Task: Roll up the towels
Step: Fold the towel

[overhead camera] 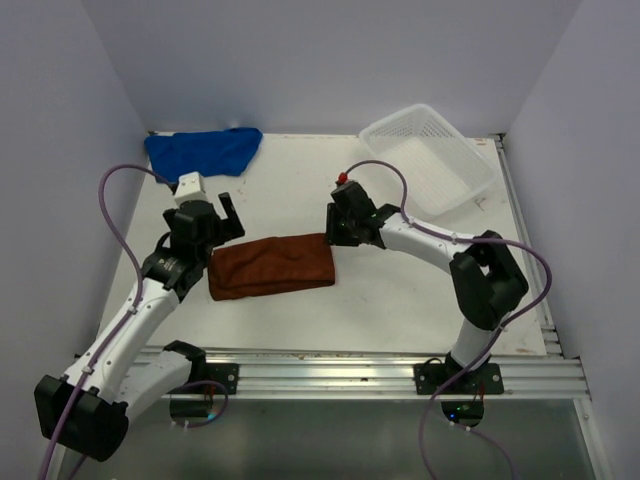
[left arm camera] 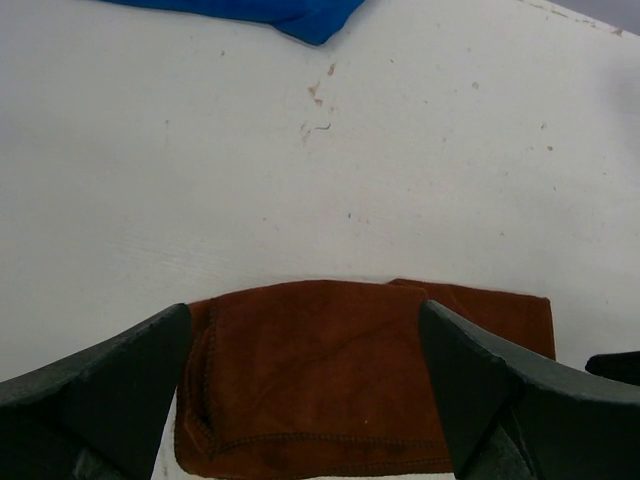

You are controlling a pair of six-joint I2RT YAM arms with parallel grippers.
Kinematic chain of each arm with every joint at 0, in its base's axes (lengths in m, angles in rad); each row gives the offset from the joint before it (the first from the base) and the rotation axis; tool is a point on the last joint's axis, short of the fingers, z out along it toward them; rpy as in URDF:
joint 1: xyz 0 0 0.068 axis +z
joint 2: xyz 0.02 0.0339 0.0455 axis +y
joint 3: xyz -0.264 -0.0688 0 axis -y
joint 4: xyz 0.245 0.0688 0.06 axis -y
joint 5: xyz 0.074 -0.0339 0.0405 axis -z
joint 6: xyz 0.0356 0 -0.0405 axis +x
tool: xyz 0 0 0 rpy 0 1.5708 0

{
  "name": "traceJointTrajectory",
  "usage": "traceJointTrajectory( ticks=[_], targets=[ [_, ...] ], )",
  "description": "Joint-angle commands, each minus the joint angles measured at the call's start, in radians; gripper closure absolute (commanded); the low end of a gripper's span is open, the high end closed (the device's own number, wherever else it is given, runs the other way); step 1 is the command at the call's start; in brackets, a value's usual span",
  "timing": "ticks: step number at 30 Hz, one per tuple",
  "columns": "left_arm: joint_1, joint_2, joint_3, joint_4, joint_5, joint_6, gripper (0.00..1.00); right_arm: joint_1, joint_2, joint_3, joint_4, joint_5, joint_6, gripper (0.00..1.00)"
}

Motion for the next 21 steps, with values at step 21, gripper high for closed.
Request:
traceJointTrajectory(
  ticks=[21],
  targets=[
    [-0.003, 0.040, -0.064, 0.044, 0.108, -0.117, 0.00, -0.055, 0.223, 0.057, 0.092, -0.062, -0.083, 0.62]
  ],
)
